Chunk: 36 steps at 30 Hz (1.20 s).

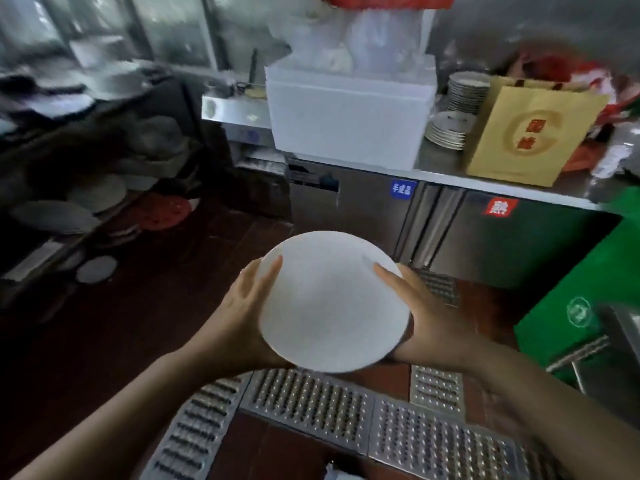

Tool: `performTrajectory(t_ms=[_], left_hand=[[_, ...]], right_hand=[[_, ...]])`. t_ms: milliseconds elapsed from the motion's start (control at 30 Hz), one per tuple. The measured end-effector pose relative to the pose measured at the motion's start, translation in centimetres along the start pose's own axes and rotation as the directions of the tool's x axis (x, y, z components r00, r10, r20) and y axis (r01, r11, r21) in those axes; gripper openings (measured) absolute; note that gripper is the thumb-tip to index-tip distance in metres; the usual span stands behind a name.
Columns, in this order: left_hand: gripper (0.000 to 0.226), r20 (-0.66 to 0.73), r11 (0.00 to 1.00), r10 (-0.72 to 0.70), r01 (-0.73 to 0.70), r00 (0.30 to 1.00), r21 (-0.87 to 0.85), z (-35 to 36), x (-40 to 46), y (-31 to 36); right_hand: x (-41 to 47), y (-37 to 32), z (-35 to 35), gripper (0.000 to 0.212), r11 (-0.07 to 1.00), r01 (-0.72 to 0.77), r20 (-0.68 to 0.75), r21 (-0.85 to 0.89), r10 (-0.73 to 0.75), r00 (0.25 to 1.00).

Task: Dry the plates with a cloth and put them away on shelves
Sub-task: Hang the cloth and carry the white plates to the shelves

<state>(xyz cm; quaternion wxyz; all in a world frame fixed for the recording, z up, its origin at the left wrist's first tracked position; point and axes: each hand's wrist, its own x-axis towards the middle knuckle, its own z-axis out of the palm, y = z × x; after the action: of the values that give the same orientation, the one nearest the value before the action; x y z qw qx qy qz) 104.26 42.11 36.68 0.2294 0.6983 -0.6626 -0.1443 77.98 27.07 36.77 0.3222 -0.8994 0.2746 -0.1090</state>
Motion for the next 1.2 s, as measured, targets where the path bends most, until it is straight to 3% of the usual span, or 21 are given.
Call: performTrajectory(t_ms=[233, 467, 633, 933, 1200], left_hand=[[0.140, -0.174, 0.971, -0.224, 0.234, 0.959, 0.042, -4.1, -1.0, -5.5], [0.138, -0.274, 0.874, -0.469, 0.487, 0.840, -0.004, -7.7, -6.0, -12.0], [0.138, -0.346, 0.820, -0.552, 0.569, 0.759, -0.061, -11.4, -9.9, -18.8], [0.137, -0.396, 0.707, -0.675, 0.699, 0.623, -0.104, -20.6, -18.3, -35.1], [0.136, -0.480, 0.642, -0.695, 0.762, 0.535, -0.080, -28.7, -23.4, -45.6]], right_hand=[[14.8, -1.5, 0.1, 0.104, 0.971, 0.236, 0.263, -0.030, -0.220, 0.939], [26.6, -7.0, 5.8, 0.106, 0.898, 0.439, 0.494, 0.028, -0.394, 0.775], [34.7, -13.3, 12.2, 0.110, 0.837, 0.530, 0.546, 0.133, -0.508, 0.666], [47.7, -28.1, 25.8, 0.107, 0.776, 0.599, 0.599, 0.196, -0.579, 0.553], [57.3, -39.0, 34.5, 0.112, 0.698, 0.650, 0.597, 0.300, -0.669, 0.443]])
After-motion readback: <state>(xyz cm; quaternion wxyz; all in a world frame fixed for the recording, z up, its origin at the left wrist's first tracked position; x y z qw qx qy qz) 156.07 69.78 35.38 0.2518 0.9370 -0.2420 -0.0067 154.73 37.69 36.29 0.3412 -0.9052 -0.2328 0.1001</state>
